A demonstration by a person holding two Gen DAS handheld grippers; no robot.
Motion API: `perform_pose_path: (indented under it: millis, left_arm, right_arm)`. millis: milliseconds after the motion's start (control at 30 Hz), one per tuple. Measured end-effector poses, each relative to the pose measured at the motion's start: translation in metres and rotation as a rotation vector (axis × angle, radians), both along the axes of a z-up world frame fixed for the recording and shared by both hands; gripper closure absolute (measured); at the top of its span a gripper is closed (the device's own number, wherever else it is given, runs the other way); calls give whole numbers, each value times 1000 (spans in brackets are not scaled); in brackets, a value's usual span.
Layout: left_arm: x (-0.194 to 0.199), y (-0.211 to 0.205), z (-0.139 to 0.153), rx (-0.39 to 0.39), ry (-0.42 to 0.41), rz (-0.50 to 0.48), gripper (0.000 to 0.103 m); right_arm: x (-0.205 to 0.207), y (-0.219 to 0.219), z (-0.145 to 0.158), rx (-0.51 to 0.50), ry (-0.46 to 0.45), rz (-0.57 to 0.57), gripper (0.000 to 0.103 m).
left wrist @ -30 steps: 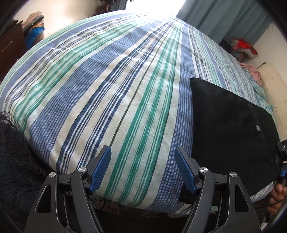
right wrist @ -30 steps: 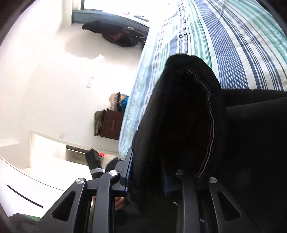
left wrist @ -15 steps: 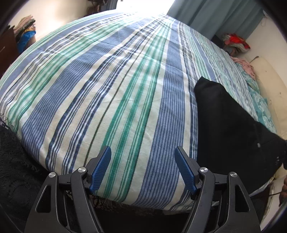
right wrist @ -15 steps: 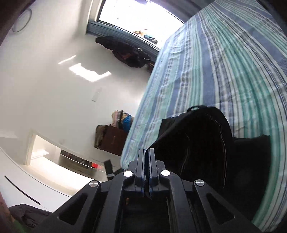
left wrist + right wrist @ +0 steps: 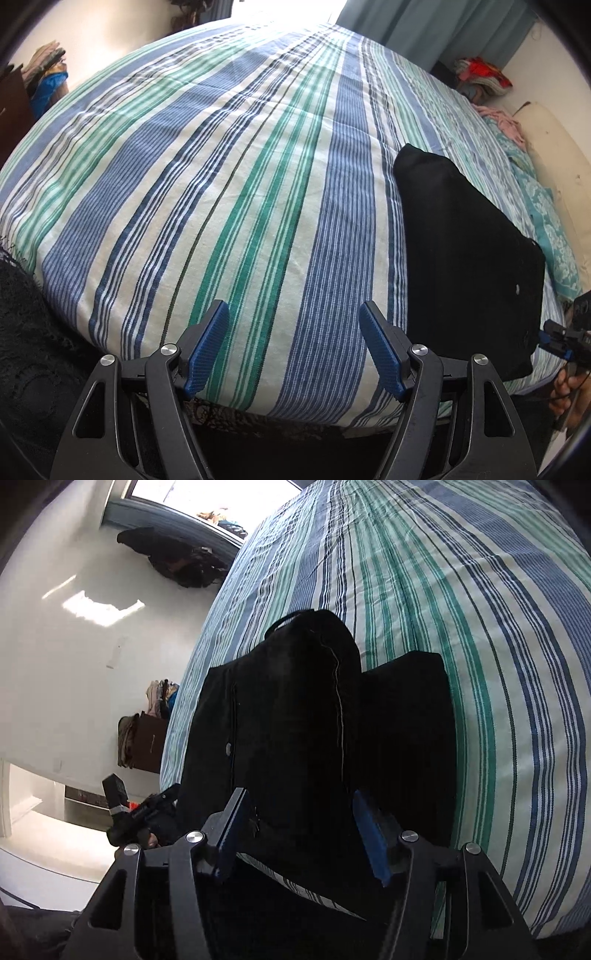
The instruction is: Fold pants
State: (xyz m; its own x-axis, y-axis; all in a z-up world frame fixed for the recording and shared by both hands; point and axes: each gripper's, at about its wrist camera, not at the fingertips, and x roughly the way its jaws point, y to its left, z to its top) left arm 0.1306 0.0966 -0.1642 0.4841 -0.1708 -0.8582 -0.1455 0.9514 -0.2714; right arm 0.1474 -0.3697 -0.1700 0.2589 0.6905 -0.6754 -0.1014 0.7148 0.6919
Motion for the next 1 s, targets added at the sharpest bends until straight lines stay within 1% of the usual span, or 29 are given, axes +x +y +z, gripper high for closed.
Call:
perform_pose_path:
  millis: [100, 133, 167, 200, 233, 333, 367, 400, 433, 467, 533, 633, 700, 767, 800, 867, 900, 933, 967, 1000]
  left_arm:
    - [-2, -2, 1, 10, -1, -5, 28]
    - [-2, -2, 0, 13, 1, -6, 28]
    - [-2, -2, 0, 15, 3, -7, 28]
    - [-2, -3, 0, 17, 4, -6, 28]
    - [-2, -3, 0, 17, 3, -6, 28]
    - [-1, -4, -1, 19, 5, -9, 28]
    - [-1, -4, -2, 19, 7, -11, 28]
    - [-1, -5, -2, 19, 7, -13, 28]
    - [-1, -5, -1, 19, 5, -15, 28]
    - [-2, -5, 0, 21, 1, -16, 28]
    - [-2, -4, 2, 25, -8, -18, 28]
    - [-3, -3, 5, 20, -16, -19, 28]
    - [-4, -5, 8, 11, -24, -23, 28]
    - [-5, -9, 12, 10, -35, -34, 28]
    - [-5, -13, 14, 14, -43, -43, 28]
    - [-5, -22, 17, 23, -53, -66, 28]
    - [-5, -28, 18, 28, -56, -82, 28]
    - [-5, -34, 18, 33, -58, -101, 28]
    - [-4, -41, 19, 40, -58, -120, 28]
    - [-4, -48, 20, 47, -59, -144, 28]
  right_arm:
    - [-2, 19, -2, -19, 3, 97, 44]
    - [-1, 24, -2, -46, -4, 127, 44]
    - [2, 29, -6, -97, -8, 150, 49]
    - [5, 32, -7, -144, -13, 158, 51]
    - [8, 34, -6, -163, -26, 152, 51]
    - [12, 42, -10, -173, -39, 150, 46]
    - [13, 45, -11, -169, -33, 150, 46]
    - [14, 46, -11, -153, -26, 145, 64]
    - [16, 43, -11, -97, -4, 135, 79]
    - [16, 40, -10, -37, 9, 115, 82]
    - [11, 45, 7, 13, -36, 108, 86]
    - [-1, 34, 38, 71, -113, 99, 87]
    - [-10, 22, 60, 91, -159, 85, 88]
    - [-19, 5, 73, 90, -183, 69, 88]
    - [-23, -4, 76, 80, -185, 64, 88]
    - [-27, -19, 70, 9, -167, 34, 88]
    - [-27, -24, 60, -48, -136, 16, 88]
    - [-26, -26, 47, -139, -101, 6, 88]
    - [-25, -24, 32, -239, -68, 10, 87]
    - [-26, -14, 19, -302, -42, 21, 85]
